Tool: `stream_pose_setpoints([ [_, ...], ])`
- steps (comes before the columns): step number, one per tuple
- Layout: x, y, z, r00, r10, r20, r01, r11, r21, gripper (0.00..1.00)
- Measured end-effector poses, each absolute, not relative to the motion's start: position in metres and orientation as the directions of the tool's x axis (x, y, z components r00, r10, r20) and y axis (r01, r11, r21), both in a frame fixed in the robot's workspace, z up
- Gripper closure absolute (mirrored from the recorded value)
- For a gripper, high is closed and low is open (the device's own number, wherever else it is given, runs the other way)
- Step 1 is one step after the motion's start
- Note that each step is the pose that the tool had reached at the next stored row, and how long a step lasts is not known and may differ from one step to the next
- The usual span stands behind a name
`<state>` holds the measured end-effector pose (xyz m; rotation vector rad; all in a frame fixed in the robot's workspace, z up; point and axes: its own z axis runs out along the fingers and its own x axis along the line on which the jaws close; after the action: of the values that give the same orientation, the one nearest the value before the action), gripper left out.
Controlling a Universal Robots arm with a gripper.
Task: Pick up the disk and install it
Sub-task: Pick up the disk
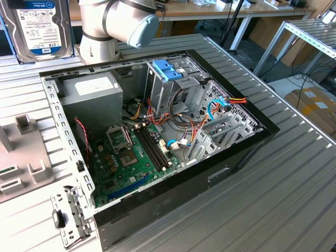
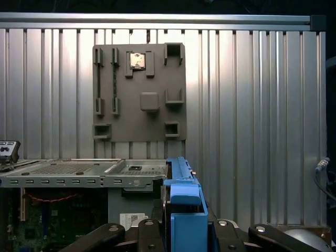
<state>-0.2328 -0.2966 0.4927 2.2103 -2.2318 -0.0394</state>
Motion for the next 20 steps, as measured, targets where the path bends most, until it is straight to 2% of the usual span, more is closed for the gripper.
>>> stream_pose_setpoints([
  [20, -0.193, -0.297, 0.492, -0.010, -1.000, -0.013, -1.000, 0.010, 0.018, 0.63],
])
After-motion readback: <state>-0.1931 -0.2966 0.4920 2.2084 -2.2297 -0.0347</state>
